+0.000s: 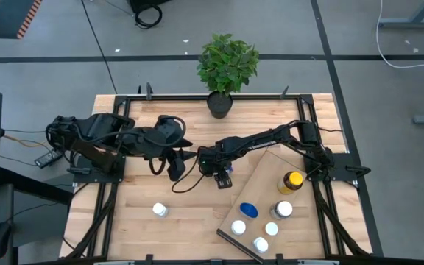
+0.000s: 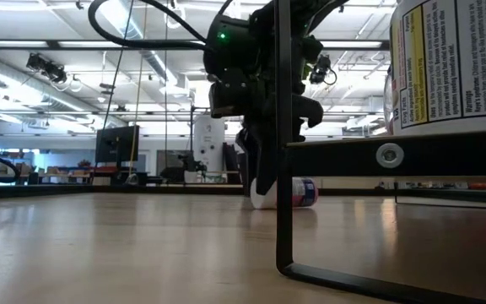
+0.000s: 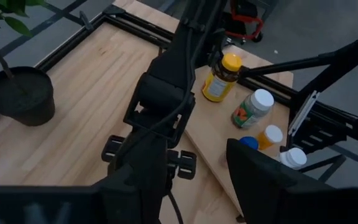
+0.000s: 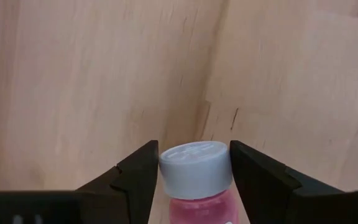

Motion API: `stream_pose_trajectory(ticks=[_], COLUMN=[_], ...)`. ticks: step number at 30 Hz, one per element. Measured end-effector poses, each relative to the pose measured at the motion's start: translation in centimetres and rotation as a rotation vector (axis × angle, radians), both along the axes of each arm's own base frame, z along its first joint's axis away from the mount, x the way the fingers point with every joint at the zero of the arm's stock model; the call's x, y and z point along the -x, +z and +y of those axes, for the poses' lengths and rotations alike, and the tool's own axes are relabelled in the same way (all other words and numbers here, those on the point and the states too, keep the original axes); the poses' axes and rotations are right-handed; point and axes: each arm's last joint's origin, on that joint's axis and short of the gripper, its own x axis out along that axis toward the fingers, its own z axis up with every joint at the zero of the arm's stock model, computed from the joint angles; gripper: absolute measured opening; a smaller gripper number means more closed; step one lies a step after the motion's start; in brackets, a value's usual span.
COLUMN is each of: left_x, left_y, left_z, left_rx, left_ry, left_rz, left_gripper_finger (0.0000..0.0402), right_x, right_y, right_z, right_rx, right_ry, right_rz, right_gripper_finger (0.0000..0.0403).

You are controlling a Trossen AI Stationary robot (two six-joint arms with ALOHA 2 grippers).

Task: Pick and place medicine bottles onto shelf by color
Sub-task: Put the pink medicine bottle on the shelf

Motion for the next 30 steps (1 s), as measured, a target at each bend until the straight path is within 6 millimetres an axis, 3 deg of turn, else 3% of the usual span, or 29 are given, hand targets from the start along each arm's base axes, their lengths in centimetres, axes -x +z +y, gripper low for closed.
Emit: stream_pose_trajectory(ticks=[7,20,30], left_x=[0.04,0.04,0.04], left_y=[0.0,0.0,0.0], left_z=[-0.16,-0.16,-0.16], left_rx=[0.011,0.014,0.015], left_ry=[0.002,0.005,0.006], left_rz=[-0.002,-0.003,-0.003], left_gripper_finger=[0.0172,0.0172,0.0172], right_x=[0.09,0.19,0.43], right_y=[-0.02,-0.04,-0.09], right_z=[0.05,0.08,0.11], right_rx=[-0.012,-0.009,-0.004], right_ry=[0.022,0.072,0.126], right_rz=[0.008,0.011,0.03], right_gripper_finger=[0.0216,0.0284,0.0285])
